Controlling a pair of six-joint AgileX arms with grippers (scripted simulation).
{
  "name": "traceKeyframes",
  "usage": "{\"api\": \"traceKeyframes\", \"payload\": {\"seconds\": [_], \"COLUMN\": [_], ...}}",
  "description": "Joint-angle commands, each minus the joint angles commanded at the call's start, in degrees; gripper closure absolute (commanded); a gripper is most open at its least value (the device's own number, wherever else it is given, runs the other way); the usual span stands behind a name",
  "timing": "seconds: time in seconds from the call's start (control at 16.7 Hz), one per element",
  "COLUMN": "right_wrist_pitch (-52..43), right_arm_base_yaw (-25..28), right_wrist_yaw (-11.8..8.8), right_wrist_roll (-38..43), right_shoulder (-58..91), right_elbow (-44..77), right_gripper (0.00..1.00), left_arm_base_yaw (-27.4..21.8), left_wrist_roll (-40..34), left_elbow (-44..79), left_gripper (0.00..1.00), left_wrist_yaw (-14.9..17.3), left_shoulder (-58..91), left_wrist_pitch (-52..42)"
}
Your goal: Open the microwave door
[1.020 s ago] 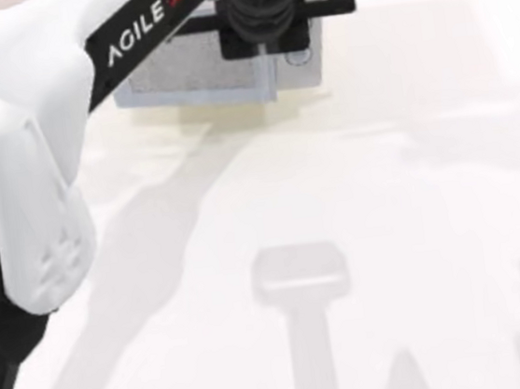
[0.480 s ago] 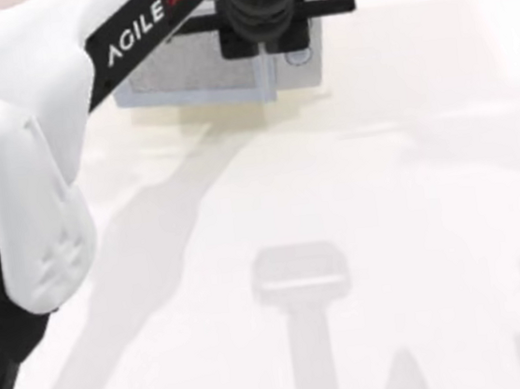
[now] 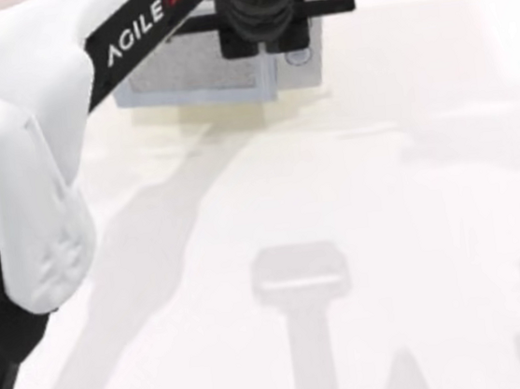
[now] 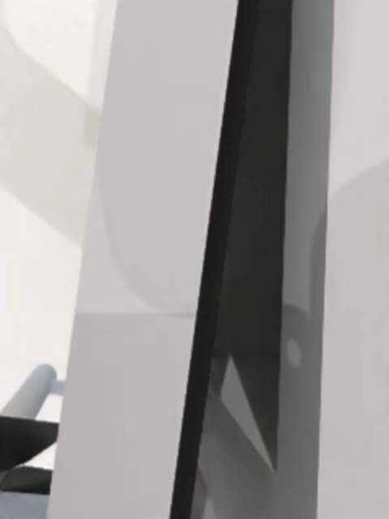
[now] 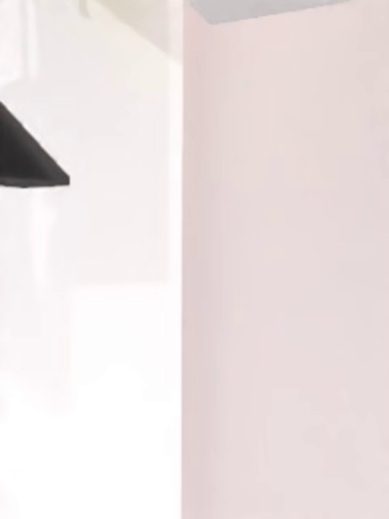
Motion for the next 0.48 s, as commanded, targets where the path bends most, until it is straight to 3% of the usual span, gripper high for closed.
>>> {"api": "traceKeyframes", "payload": {"seconds": [0.48], "right_wrist_pitch": [0.0], "right_arm_base_yaw": [0.0], "right_wrist_yaw": [0.0], "right_wrist_roll": [0.0], "right_shoulder": [0.0], "right_elbow": [0.0], "right_gripper": [0.0], "left_arm_base_yaw": [-0.46], "left_wrist_roll": [-0.03], "left_elbow": [-0.22], "left_gripper": [1.0], "left_wrist_yaw": [0.19], "left_shoulder": [0.14], "left_wrist_pitch": [0.24]}}
